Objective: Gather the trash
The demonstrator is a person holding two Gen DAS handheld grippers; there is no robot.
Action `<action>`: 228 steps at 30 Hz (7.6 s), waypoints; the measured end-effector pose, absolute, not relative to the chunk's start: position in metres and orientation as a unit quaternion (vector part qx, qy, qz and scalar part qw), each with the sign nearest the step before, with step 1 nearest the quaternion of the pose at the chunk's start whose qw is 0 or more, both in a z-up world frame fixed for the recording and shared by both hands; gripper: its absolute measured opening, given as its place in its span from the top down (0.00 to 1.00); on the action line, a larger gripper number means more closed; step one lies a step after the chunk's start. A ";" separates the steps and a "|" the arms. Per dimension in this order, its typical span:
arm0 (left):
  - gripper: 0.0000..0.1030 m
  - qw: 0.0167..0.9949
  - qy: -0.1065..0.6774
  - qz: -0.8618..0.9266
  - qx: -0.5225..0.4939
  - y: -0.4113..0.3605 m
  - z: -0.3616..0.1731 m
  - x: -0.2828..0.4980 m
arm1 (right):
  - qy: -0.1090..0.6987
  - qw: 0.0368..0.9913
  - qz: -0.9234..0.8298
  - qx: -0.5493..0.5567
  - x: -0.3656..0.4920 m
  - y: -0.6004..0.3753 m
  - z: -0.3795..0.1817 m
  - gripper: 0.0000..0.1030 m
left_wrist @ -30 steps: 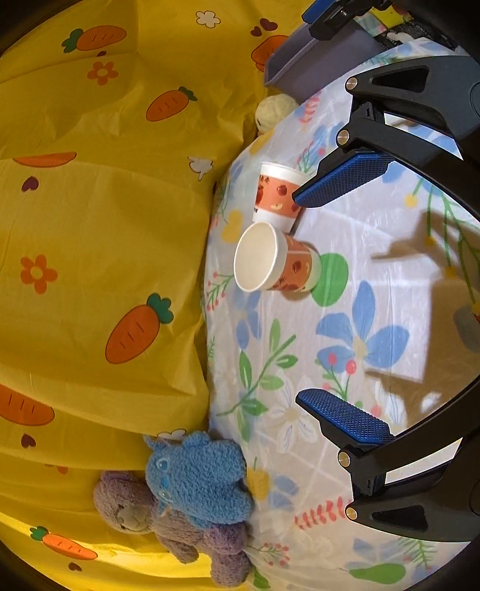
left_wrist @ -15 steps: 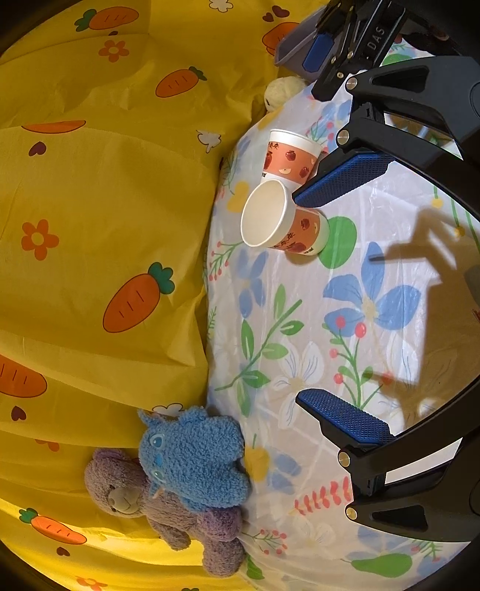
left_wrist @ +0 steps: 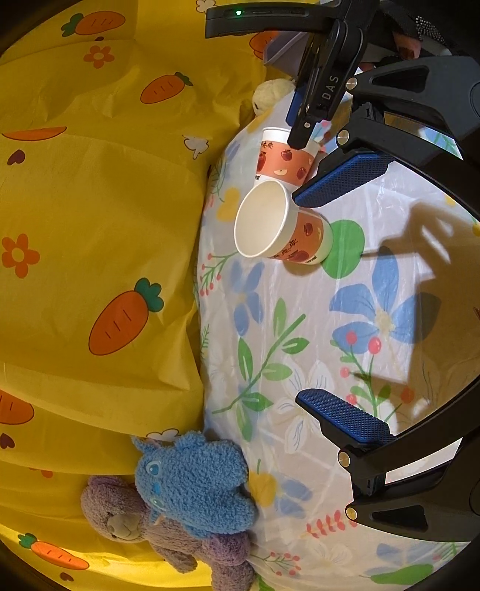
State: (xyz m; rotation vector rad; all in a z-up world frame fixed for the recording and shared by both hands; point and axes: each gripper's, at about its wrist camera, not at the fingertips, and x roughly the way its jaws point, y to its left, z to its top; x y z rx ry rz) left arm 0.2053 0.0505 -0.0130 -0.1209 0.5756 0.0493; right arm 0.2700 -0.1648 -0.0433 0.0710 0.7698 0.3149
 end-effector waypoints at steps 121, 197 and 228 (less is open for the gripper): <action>0.06 0.961 0.224 -0.152 0.047 -0.182 0.024 0.153 | 0.219 0.965 -0.124 0.068 0.100 -0.377 -0.007 0.05; 0.06 0.975 0.209 -0.073 0.024 -0.053 0.007 0.031 | 0.180 0.980 -0.086 0.015 -0.008 -0.232 -0.003 0.05; 0.06 0.975 0.210 -0.072 0.021 -0.056 0.007 0.029 | 0.178 0.980 -0.087 0.017 -0.011 -0.230 -0.005 0.05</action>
